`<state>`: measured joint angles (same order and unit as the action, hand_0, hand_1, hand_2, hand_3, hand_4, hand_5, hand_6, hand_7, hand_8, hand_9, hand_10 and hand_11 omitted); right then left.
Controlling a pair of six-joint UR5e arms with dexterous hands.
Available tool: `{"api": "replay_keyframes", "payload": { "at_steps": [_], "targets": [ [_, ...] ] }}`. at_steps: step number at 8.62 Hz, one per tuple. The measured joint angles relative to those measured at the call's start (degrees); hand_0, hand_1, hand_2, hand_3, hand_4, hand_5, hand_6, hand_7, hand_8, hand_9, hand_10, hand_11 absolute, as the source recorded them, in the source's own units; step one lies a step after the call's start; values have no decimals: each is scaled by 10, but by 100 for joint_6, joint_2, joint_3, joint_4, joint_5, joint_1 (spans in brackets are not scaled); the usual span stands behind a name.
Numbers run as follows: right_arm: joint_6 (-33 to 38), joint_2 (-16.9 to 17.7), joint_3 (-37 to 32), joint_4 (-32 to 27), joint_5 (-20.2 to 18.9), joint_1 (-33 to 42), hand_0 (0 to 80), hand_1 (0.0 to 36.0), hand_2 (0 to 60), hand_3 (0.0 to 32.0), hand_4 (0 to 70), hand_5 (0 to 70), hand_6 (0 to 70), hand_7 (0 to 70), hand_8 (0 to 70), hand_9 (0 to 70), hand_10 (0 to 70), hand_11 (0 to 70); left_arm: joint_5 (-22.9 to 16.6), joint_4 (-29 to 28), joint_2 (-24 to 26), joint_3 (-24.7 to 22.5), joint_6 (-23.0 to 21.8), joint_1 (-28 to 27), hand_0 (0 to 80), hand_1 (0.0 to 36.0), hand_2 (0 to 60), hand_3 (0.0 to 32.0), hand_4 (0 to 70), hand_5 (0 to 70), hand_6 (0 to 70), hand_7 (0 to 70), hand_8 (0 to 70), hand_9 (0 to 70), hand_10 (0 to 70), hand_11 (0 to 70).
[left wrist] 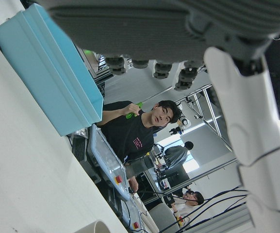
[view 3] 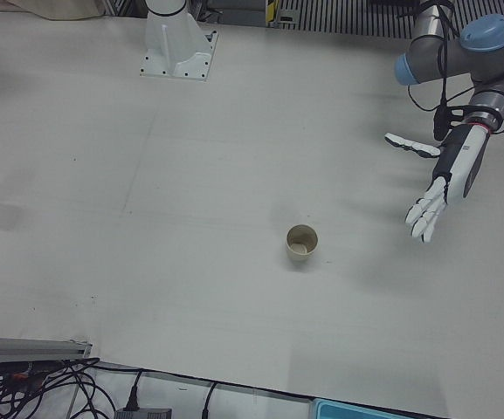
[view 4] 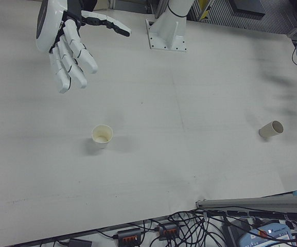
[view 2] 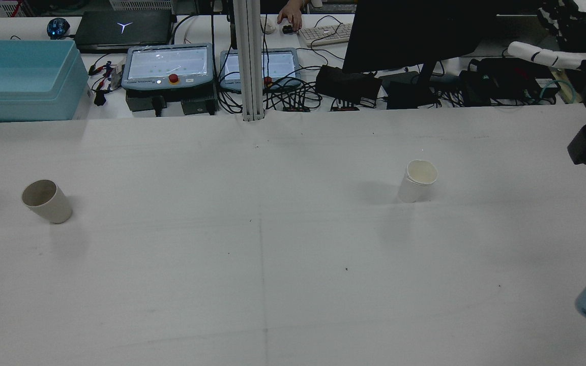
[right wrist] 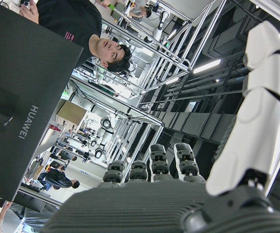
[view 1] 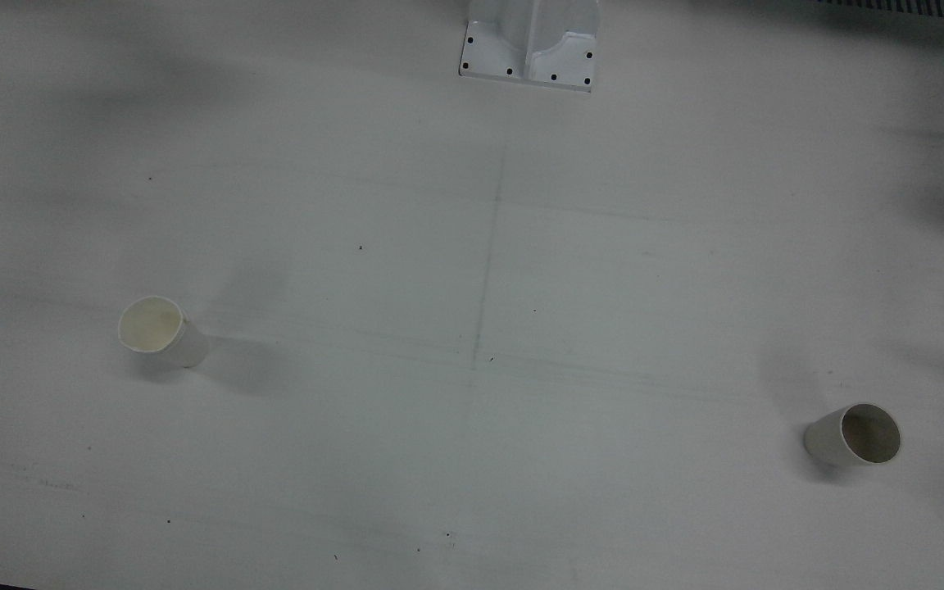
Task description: Pour water
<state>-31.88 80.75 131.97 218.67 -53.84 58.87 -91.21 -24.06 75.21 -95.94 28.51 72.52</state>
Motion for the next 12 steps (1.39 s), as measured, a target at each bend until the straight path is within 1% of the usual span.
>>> {"api": "replay_keyframes", "payload": {
  "at_steps": [1,2,3,4,6,7,8,9,10,11,12],
  "targets": [
    [15,-8,-27,-10,24,-9,475,158,127,0,47,34,5,0,0,0,0,9,351,-56,0,90,24,-85,530,131,0,0,138,38,22,63,0,0,25,57],
    [21,19,-58,-16,37,-38,478,169,134,0,25,21,0,0,0,0,0,0,576,-48,102,219,12,-196,533,135,0,0,131,47,22,67,0,0,24,54],
    [26,87,-104,-14,44,-133,475,166,136,0,11,23,0,0,0,0,0,0,778,-30,267,402,-56,-361,535,138,0,0,125,49,19,66,0,0,23,54],
    [21,185,-142,-12,45,-267,474,164,136,0,13,25,0,0,0,0,0,0,1034,-14,410,571,-150,-598,538,138,0,0,125,51,16,61,0,0,21,51],
    [10,461,-264,-9,21,-433,471,161,127,0,0,0,0,0,0,0,0,1,1509,17,655,836,-260,-1080,539,141,0,0,123,53,14,56,0,0,20,49],
    [-4,621,-302,-11,13,-483,469,158,126,0,0,0,0,0,0,0,0,6,1643,41,726,923,-268,-1218,538,140,0,0,123,50,13,55,0,0,20,50],
    [-25,725,-332,-12,9,-516,466,155,128,0,0,0,0,0,0,0,0,10,1767,-25,760,1045,-251,-1283,537,139,0,0,111,30,0,36,0,0,20,49],
    [-46,775,-353,-13,7,-527,467,154,131,0,0,0,0,0,0,0,0,11,1940,-166,778,1151,-183,-1313,539,142,0,4,94,18,0,30,0,0,14,43],
    [-64,797,-368,-12,6,-534,467,155,133,0,0,0,0,0,0,0,0,13,2101,-381,787,1203,-24,-1403,546,149,0,16,88,15,0,29,0,0,12,40],
    [-71,802,-389,-13,6,-544,467,155,136,0,0,0,0,0,0,0,0,12,2281,-575,807,1226,177,-1607,545,149,0,4,94,16,0,31,0,0,14,43],
    [-72,802,-409,-15,5,-544,466,155,136,0,0,0,0,0,0,0,0,10,2515,-708,828,1246,325,-1905,543,147,0,0,101,17,0,31,0,0,15,44]
  ]
}}
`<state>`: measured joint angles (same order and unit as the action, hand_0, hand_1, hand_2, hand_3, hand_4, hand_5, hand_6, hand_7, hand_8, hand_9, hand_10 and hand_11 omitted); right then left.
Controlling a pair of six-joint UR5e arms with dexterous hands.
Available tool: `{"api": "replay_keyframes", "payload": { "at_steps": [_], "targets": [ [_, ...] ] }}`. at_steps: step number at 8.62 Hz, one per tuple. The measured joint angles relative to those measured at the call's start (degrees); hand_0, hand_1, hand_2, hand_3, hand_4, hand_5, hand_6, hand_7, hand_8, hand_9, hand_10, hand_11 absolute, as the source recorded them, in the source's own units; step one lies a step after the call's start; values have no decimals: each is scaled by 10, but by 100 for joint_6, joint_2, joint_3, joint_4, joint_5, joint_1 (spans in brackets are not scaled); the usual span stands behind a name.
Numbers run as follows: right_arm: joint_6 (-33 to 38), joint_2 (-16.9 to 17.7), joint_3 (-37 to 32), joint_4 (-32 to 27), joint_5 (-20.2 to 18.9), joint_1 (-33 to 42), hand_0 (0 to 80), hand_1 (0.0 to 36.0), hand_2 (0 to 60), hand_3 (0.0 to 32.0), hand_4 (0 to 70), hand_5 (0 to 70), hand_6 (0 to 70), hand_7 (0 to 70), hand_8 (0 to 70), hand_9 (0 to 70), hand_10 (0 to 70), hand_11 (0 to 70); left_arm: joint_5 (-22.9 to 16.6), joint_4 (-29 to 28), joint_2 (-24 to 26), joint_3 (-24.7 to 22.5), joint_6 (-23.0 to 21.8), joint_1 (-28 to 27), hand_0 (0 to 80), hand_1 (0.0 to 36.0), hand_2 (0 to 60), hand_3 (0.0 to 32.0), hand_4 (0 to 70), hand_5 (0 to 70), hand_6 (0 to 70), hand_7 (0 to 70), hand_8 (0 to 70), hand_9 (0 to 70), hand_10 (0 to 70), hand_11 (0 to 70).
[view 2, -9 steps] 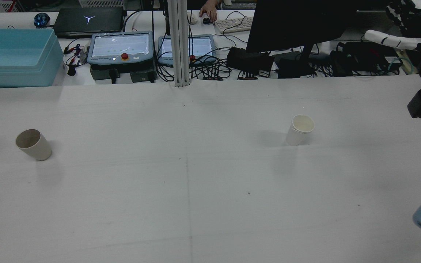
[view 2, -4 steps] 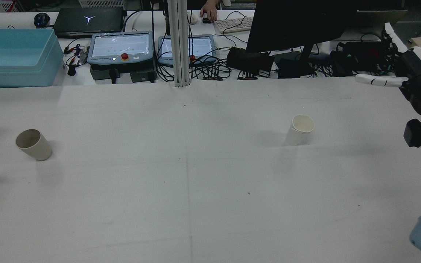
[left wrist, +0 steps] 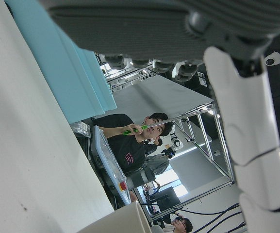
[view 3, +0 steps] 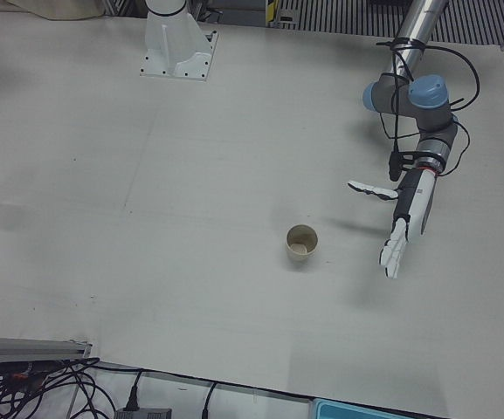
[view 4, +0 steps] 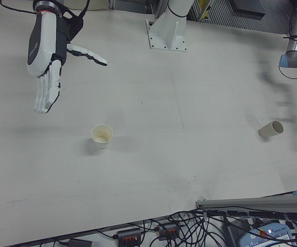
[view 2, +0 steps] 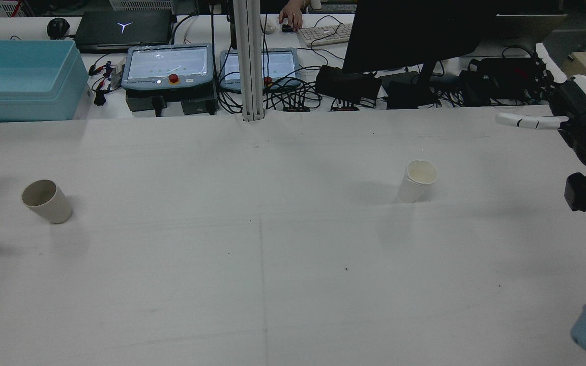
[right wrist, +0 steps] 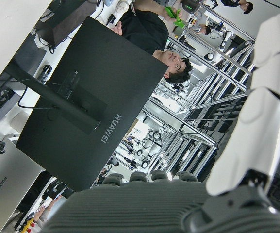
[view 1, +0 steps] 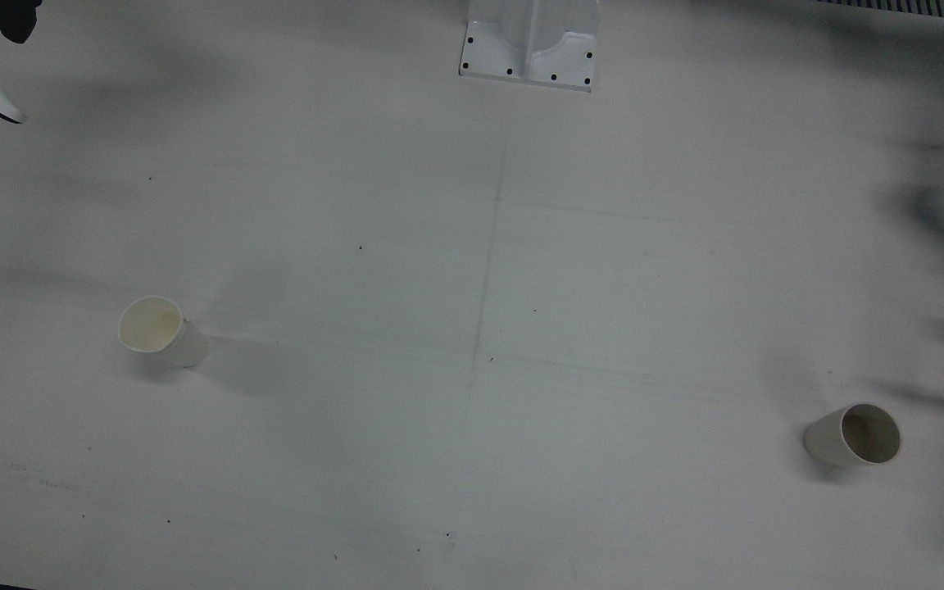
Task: Pour water
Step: 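Reach the left hand toward the beige paper cup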
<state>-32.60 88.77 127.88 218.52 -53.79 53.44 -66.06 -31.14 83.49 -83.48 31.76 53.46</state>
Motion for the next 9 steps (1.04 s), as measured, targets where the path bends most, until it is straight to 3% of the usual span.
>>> {"api": "replay_keyframes", "payload": {
  "at_steps": [2,5,9],
  "targets": [
    [-1,1,-29,-2,-3,31,464,151,139,0,2,0,0,0,0,0,0,12,292,-91,80,86,92,-352,560,156,0,0,122,31,0,36,0,0,20,53],
    [0,0,-116,-2,-8,35,463,149,148,0,11,0,0,0,0,3,0,14,293,113,678,511,34,-444,556,148,0,0,138,53,9,42,0,0,21,52],
    [10,-21,-225,-2,-6,55,460,147,151,0,13,0,0,0,0,10,1,18,293,205,923,845,35,-465,546,141,0,0,131,65,1,34,0,0,16,44]
  ]
}}
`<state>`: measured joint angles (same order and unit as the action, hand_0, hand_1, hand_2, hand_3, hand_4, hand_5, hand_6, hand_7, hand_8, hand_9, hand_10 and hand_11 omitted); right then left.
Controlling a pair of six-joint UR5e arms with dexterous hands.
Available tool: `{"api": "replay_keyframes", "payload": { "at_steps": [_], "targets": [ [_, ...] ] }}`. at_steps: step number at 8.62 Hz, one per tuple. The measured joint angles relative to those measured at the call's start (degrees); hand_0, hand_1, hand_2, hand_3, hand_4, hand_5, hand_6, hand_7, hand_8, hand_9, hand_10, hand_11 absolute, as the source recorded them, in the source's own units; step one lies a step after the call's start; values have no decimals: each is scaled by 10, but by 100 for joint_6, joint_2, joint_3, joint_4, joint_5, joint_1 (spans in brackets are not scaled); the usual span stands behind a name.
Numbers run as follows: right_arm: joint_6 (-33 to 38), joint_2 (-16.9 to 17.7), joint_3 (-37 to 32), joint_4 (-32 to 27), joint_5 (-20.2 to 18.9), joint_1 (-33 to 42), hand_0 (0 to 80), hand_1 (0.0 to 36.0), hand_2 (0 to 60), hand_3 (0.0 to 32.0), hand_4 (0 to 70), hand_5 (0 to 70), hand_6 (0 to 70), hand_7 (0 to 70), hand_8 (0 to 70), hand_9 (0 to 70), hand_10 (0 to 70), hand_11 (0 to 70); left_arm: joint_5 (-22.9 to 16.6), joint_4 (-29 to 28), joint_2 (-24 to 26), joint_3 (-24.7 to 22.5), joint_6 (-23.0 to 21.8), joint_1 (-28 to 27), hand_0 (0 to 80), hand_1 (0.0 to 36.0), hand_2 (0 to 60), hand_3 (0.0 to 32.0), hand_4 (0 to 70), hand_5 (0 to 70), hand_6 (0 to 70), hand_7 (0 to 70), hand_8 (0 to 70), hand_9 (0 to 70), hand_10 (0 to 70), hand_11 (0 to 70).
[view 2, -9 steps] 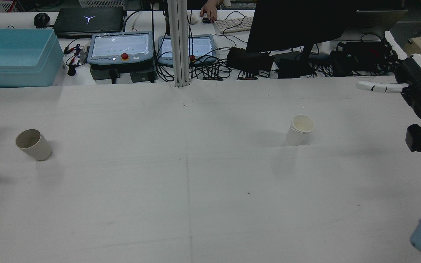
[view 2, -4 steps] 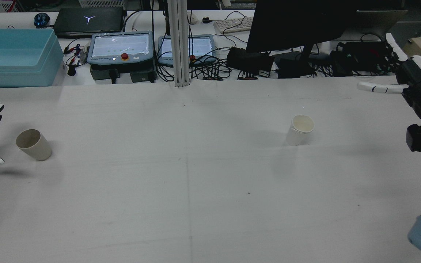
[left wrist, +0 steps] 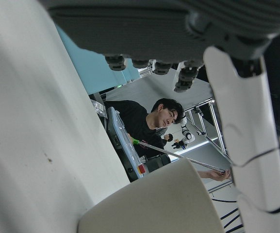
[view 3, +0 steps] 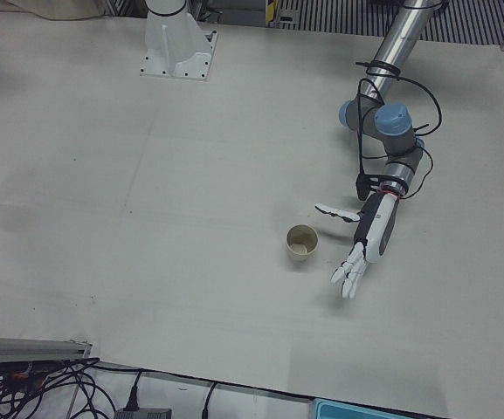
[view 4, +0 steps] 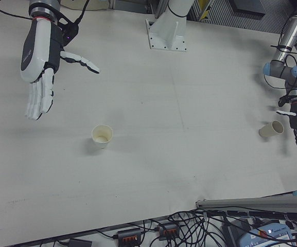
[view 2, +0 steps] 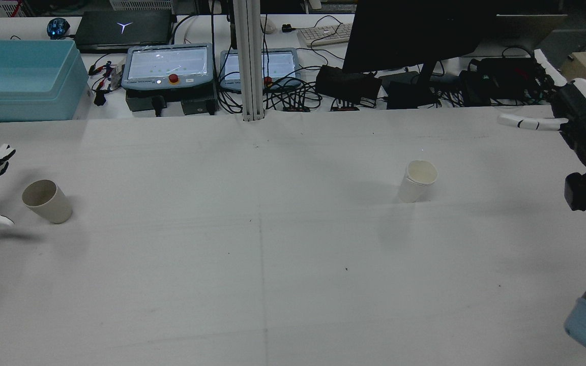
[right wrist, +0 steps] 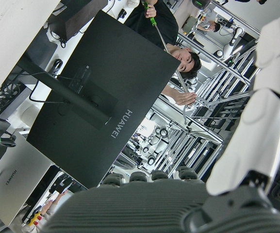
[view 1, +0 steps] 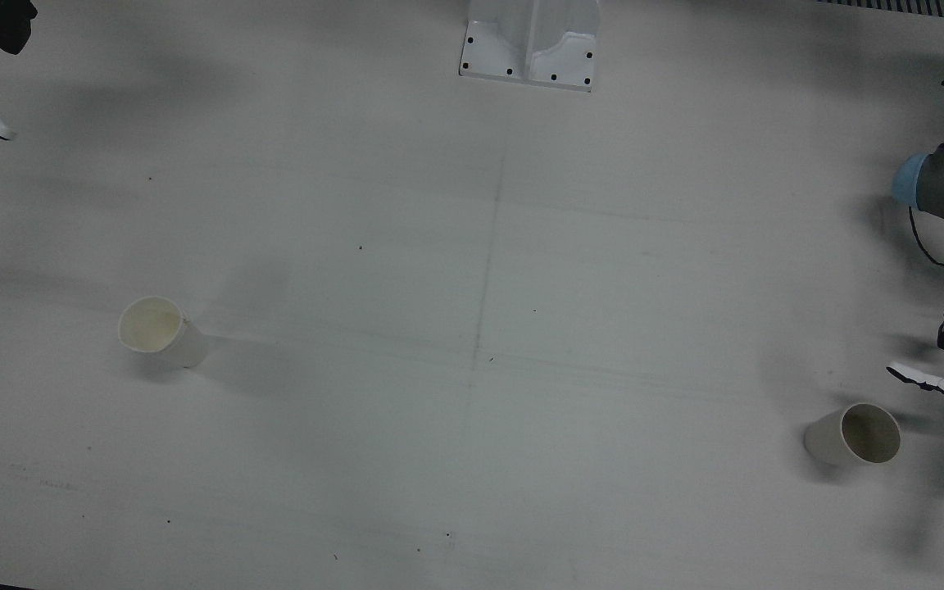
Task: Pour water
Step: 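Reach the left hand toward the beige paper cup, then close the left hand fingers around the beige cup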
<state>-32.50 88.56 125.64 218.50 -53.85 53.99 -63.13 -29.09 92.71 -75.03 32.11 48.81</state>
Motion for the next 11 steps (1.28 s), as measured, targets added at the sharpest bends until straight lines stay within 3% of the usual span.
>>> {"api": "replay_keyframes", "payload": {
  "at_steps": [6,11],
  "targets": [
    [7,-6,-38,-26,6,102,459,145,155,0,8,0,0,0,0,10,1,17,7,111,270,111,-13,-420,548,143,0,0,134,83,5,41,0,0,15,43],
    [7,-6,-66,-26,6,146,456,141,152,0,8,0,0,0,0,11,1,17,-3,309,496,142,-4,-438,571,182,0,0,148,135,4,36,0,0,16,48]
  ]
}}
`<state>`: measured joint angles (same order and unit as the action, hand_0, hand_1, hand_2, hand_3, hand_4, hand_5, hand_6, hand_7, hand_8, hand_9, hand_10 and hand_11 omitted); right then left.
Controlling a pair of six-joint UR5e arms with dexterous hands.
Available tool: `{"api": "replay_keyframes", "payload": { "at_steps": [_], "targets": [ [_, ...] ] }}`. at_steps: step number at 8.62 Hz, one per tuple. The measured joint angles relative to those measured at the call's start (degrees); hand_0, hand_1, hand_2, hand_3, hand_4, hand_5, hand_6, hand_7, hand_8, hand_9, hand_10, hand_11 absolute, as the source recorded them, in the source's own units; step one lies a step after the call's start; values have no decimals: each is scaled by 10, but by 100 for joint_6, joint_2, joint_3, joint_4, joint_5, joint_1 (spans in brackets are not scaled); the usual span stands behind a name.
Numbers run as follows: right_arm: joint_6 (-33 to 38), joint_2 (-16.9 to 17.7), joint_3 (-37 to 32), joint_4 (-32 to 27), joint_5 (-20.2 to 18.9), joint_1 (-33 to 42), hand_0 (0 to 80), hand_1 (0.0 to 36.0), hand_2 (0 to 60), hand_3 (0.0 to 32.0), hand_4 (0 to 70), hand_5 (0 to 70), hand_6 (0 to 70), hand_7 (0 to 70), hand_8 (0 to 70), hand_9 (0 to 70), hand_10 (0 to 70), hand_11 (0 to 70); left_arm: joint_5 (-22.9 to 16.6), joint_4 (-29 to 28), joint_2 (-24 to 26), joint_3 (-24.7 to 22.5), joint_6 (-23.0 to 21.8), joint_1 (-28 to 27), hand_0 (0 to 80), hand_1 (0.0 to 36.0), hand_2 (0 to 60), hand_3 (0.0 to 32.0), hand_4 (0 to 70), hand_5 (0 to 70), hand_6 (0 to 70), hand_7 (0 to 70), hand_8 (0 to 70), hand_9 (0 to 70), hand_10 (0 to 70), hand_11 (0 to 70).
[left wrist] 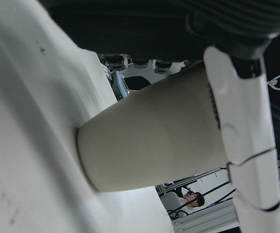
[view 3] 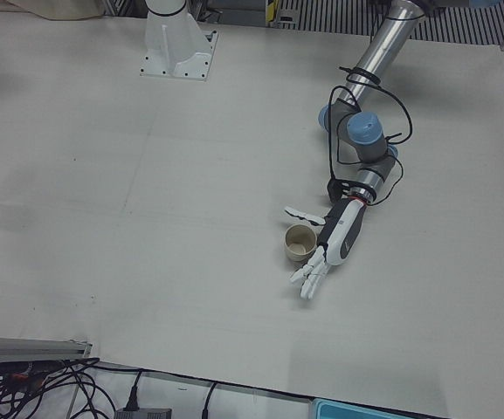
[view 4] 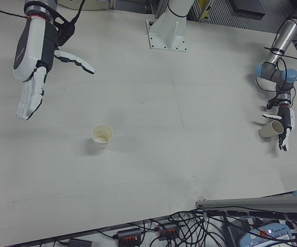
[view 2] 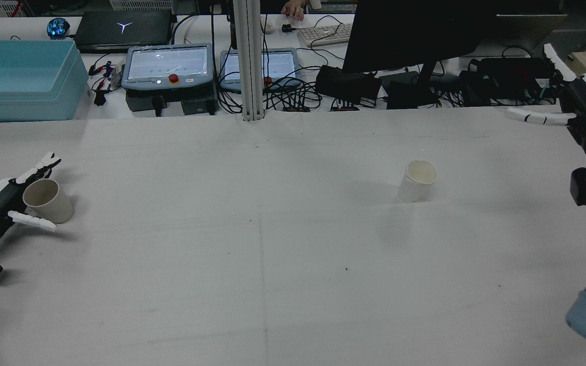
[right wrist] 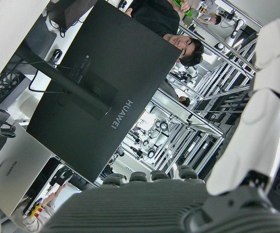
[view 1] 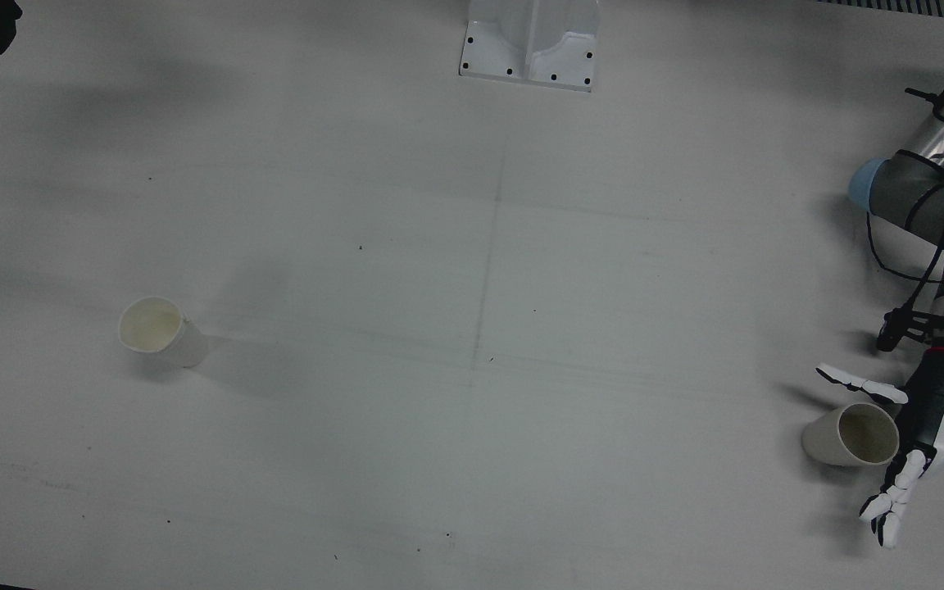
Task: Pour water
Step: 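Close the left hand fingers around the beige cup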
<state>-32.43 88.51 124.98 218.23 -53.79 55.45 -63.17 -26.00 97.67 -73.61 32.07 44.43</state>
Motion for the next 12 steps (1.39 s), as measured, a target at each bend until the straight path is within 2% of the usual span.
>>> {"api": "replay_keyframes", "payload": {
  "at_steps": [1,3,4,6,7,9,10,11,12],
  "targets": [
    [3,0,-4,0,0,0,457,141,155,0,8,0,0,0,0,11,1,17,-1,16,3,2,0,-2,582,200,0,0,161,153,4,34,0,0,18,52],
    [8,0,-8,0,0,1,455,140,152,0,10,0,0,0,0,12,1,17,-2,55,6,2,-5,-4,582,200,1,0,181,175,0,30,0,0,18,51],
    [8,0,-8,0,0,1,453,137,151,0,9,0,0,0,0,12,1,16,-3,79,14,-1,-7,-4,573,192,5,0,208,210,0,26,0,0,21,53],
    [15,0,-9,0,0,1,451,133,148,0,10,0,0,0,0,12,0,15,-3,138,20,-4,-8,-4,574,200,62,0,275,291,1,30,0,0,25,58],
    [16,0,-9,0,0,1,448,131,145,0,10,0,0,0,0,11,0,14,-3,180,22,-14,-11,-4,586,229,136,0,271,326,14,61,0,0,35,75],
    [17,0,-9,0,0,1,446,130,143,0,12,0,0,0,0,10,0,13,-2,282,23,-42,-15,-2,583,247,233,0,314,397,28,98,0,5,38,77],
    [17,0,-8,0,0,1,447,130,143,0,12,0,0,0,0,10,0,14,-3,332,24,-63,-19,1,565,263,377,0,356,474,43,126,9,18,41,81],
    [18,0,-9,0,0,1,447,130,142,0,12,0,0,0,0,10,0,14,-3,366,28,-82,-25,0,548,287,547,0,404,516,60,156,29,47,48,89],
    [17,0,-9,0,0,4,443,128,143,0,12,0,0,0,0,10,0,14,-2,389,30,-93,-30,1,533,300,600,0,447,552,76,187,47,76,55,99]
  ]
}}
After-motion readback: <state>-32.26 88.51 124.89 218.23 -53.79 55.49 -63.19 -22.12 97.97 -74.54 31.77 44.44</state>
